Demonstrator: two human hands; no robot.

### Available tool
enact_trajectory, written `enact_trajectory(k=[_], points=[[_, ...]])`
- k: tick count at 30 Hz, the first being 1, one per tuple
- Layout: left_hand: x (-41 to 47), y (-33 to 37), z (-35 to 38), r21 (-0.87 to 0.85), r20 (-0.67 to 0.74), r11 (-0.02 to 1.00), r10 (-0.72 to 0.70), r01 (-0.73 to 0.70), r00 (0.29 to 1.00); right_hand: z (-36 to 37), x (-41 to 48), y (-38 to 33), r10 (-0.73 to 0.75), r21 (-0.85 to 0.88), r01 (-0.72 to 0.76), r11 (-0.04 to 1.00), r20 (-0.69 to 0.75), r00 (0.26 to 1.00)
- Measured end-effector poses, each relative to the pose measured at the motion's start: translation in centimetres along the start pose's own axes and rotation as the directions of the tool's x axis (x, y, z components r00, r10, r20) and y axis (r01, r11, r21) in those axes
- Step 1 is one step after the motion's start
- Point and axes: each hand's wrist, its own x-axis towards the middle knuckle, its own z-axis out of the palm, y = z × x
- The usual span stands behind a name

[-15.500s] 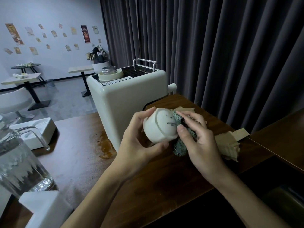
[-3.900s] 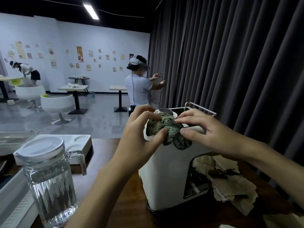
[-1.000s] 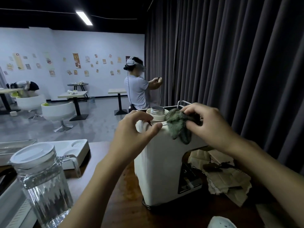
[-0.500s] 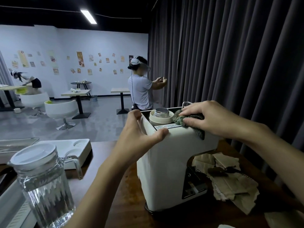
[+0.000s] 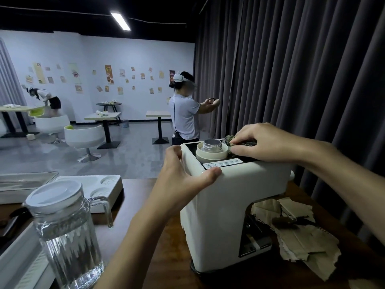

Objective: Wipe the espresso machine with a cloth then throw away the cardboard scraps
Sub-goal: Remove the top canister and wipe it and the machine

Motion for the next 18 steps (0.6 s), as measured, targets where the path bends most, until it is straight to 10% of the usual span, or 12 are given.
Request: enact_trajectory(k=[18], points=[[-0.3,-1.0,-0.6,0.038,0.049,0.999,-0.001,-0.001,0.999,1.5,8.0,-2.2,-0.057,0.302,-0.007,0.953,0.203,0.977]])
